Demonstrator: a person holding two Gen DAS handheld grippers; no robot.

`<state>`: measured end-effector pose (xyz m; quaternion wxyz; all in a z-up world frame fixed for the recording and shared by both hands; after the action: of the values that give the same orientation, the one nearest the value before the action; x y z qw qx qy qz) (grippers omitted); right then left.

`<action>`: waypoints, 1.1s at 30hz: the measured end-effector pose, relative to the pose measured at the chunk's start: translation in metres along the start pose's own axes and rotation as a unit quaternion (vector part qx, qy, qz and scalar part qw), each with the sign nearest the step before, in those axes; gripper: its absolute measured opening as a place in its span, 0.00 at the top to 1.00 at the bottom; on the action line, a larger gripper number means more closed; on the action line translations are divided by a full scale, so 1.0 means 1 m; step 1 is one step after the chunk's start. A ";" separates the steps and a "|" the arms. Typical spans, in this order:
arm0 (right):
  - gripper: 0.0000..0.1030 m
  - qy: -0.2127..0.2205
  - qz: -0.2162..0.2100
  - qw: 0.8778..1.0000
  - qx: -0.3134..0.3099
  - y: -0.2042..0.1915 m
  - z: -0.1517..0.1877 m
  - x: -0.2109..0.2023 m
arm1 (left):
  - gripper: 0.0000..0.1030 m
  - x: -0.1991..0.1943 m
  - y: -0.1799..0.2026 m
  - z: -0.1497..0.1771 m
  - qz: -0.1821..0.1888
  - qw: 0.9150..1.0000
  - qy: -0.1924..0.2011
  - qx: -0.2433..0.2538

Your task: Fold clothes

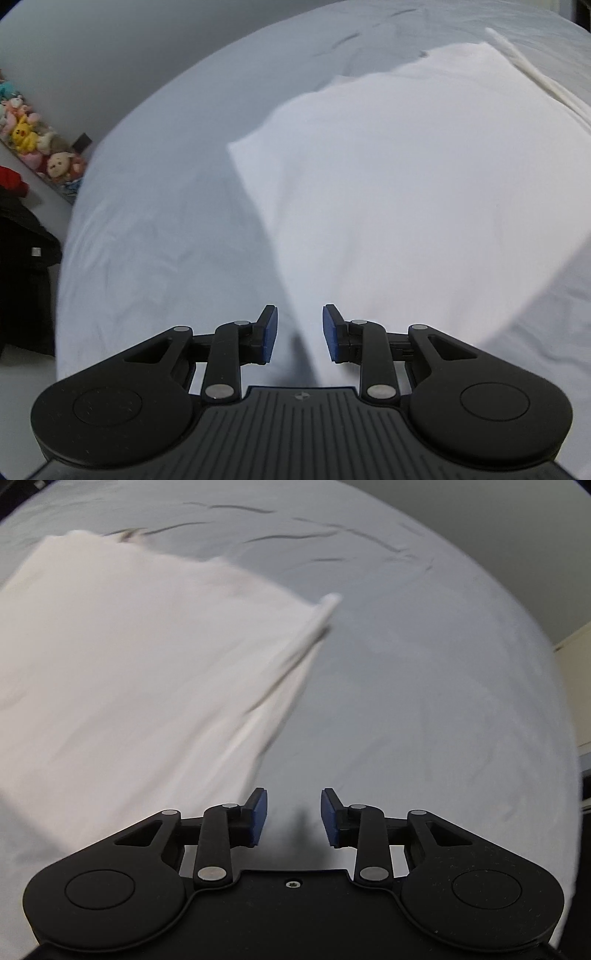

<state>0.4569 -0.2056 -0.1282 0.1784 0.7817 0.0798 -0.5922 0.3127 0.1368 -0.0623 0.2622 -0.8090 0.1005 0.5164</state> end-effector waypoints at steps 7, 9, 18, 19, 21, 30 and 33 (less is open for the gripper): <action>0.70 -0.023 -0.057 0.998 0.002 -0.049 0.035 -0.002 | 0.74 0.013 0.017 0.015 0.007 1.000 -0.014 -0.022; 0.71 -0.033 -0.050 0.998 0.006 -0.059 0.040 0.009 | 0.74 0.017 0.016 0.014 0.009 0.999 -0.015 -0.033; 0.96 -0.059 -0.035 0.997 0.041 -0.053 0.041 0.043 | 0.74 0.026 0.013 0.016 0.017 0.999 -0.015 -0.048; 0.97 -0.061 -0.031 0.997 0.040 -0.049 0.041 0.044 | 0.74 0.026 0.013 0.017 0.018 0.999 -0.014 -0.046; 0.97 -0.066 -0.022 0.997 0.042 -0.040 0.045 0.044 | 0.74 0.027 0.013 0.018 0.020 0.999 -0.013 -0.044; 1.00 -0.101 0.038 0.993 0.055 0.000 0.065 0.071 | 0.74 0.029 0.013 0.020 0.021 0.999 -0.010 -0.046; 1.00 -0.100 0.016 0.991 0.082 0.021 0.080 0.074 | 0.74 0.028 0.013 0.020 0.018 0.999 -0.008 -0.045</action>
<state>0.4134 -0.2615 -0.2136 0.1302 0.7318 0.0004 -0.6690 0.3037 0.1392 -0.0979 0.2168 -0.8139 0.0900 0.5314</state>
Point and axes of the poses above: each gripper's, at about its wrist camera, not at the fingertips, and x roughly the way its jaws point, y to its right, z to its underside, the point moved 3 cm from there along x, roughly the way its jaws point, and after that the axes turned 4 degrees about -y, right-handed, at the moved point
